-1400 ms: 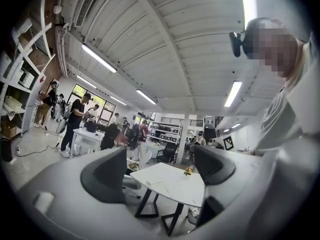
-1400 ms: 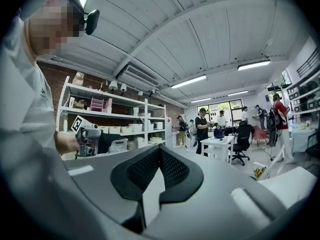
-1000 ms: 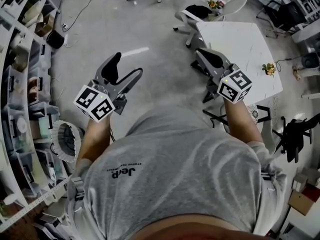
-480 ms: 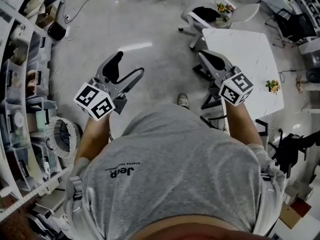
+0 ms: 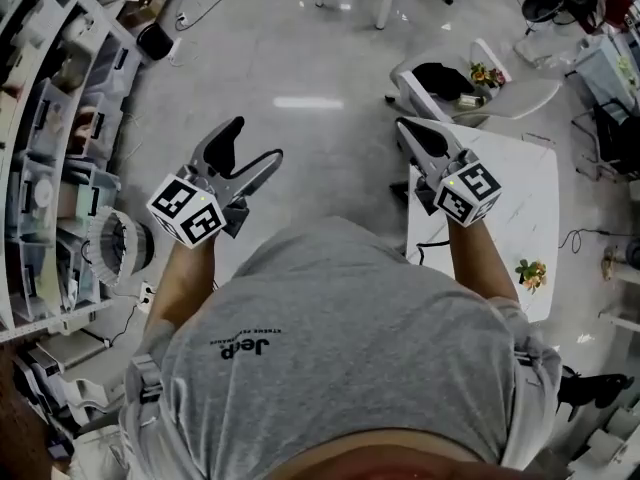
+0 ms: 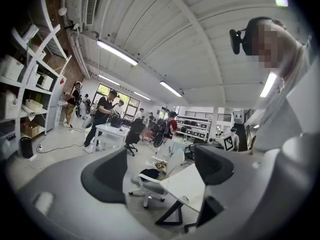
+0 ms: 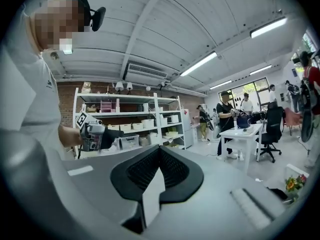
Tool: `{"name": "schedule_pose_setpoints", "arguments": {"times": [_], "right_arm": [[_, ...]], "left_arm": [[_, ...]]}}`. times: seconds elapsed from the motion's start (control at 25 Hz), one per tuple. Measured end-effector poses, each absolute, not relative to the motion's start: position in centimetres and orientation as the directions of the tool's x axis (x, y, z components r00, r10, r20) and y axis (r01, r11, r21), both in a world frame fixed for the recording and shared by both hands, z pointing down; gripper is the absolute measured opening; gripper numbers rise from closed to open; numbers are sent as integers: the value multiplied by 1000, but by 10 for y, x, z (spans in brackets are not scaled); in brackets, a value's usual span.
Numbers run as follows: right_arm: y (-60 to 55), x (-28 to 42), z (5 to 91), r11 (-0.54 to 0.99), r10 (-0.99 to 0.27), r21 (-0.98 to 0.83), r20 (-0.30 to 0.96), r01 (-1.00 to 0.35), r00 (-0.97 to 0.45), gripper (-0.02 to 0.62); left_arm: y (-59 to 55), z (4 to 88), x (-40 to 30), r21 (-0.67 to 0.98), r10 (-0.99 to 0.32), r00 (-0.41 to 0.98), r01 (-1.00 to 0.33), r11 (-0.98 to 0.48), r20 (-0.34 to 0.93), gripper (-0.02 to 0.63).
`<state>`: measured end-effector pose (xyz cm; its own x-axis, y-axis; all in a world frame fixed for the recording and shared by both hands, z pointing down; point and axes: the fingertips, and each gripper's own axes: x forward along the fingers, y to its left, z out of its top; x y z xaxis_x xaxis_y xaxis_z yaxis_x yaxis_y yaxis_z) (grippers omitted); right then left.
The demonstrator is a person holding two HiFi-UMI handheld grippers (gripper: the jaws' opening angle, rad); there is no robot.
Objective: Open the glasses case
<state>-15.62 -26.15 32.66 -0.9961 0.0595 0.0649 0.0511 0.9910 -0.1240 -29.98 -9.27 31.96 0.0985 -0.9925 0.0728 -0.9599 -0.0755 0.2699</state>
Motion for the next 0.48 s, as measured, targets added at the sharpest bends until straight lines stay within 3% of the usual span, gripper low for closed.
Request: {"name": "schedule_pose_setpoints", "arguments": {"times": [0.24,0.48], "right_arm": [[-294,-175,343,986,71,-154,53,62,-996,2],[-295,-202,340,990,-16,-141,70,-26,-997,2]], "left_arm": [[-113,331,-303,272,-989,83,-961,-46,124,453],[-118,334,-345,261,-985,141,-959,-112,96,453]]}}
